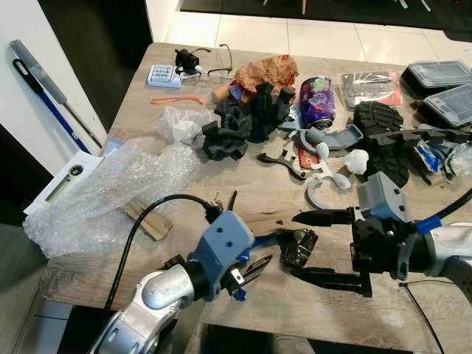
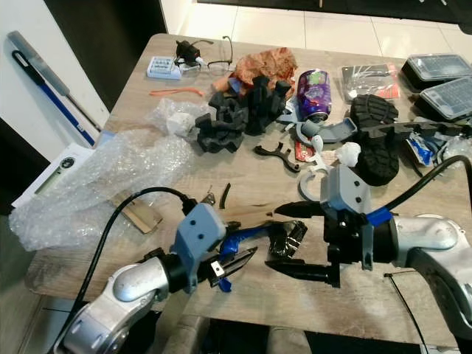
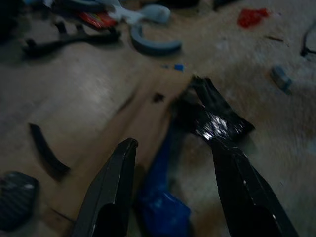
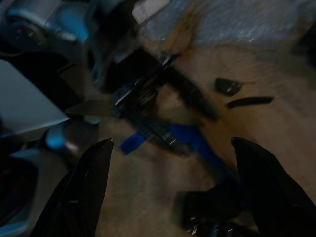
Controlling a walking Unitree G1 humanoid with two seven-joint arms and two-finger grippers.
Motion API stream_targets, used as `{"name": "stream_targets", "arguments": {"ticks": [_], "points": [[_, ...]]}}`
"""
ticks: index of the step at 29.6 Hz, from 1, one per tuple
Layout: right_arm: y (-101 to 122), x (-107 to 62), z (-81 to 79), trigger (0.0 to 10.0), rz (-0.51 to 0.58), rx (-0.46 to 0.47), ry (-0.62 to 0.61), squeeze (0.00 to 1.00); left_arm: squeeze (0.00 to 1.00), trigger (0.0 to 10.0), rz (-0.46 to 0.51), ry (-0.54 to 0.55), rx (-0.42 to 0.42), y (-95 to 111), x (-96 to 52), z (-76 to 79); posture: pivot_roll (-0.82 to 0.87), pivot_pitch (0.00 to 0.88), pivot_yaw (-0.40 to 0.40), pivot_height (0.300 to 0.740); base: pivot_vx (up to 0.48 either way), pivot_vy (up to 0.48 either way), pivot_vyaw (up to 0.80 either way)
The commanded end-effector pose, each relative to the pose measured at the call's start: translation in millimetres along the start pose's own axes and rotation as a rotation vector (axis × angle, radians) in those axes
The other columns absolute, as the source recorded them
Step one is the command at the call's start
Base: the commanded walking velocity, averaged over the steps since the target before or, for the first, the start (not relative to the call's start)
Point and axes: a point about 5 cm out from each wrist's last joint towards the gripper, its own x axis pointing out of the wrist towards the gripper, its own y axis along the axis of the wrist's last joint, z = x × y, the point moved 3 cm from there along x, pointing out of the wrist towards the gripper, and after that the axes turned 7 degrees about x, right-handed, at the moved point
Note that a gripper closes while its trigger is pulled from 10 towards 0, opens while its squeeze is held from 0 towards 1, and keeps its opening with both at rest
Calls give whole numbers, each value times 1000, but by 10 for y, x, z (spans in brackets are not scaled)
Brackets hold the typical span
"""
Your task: Picking trash to rubbish bin
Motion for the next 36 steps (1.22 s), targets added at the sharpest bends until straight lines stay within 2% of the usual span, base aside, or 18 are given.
{"name": "stream_targets", "arguments": {"ticks": [1,5,6,7,8,11,19,21,23,24,32,36], "points": [[27,-18,-88,10000,-10,1,25,0,0,10000,54,9,-34,104,7,28,-108,226,0,740,0,0,0],[21,-52,-115,10000,-27,9,25,0,0,10000,97,36,-51,196,12,-17,-112,228,-1,740,0,0,0],[22,-61,-119,10000,-32,11,21,0,380,10000,100,45,-43,214,19,-23,-112,228,-1,740,0,0,0],[22,-61,-119,10000,-32,11,21,0,380,10000,100,45,-43,214,19,-23,-112,228,-1,740,0,0,0],[23,-67,-123,10000,-36,13,17,0,1000,10000,98,48,-25,226,31,-23,-117,226,2,740,0,0,0],[34,-73,-145,10000,-39,18,14,0,1000,10000,45,27,79,172,72,39,-125,219,4,740,0,0,0],[-14,-151,-154,10000,-84,44,-26,0,1000,10000,-30,-25,123,48,110,133,-128,208,2,740,0,0,0],[-187,-296,-144,10000,-211,61,-80,0,1000,10000,-58,-39,150,12,129,161,-139,204,7,740,0,0,0],[-257,-355,-140,10000,-260,69,-102,0,1000,10000,-72,-41,157,-5,136,163,-143,201,10,740,0,0,0],[-288,-385,-142,10000,-276,77,-118,0,0,10000,-89,-26,163,-20,143,145,-144,200,11,740,0,0,0],[-295,-336,-184,10000,-260,83,-122,0,0,10000,-120,75,196,-3,210,21,-144,197,16,740,0,0,0],[-294,-345,-188,10000,-260,77,-121,0,0,10000,-134,109,187,-26,229,-29,-143,202,15,740,0,0,0]]}}
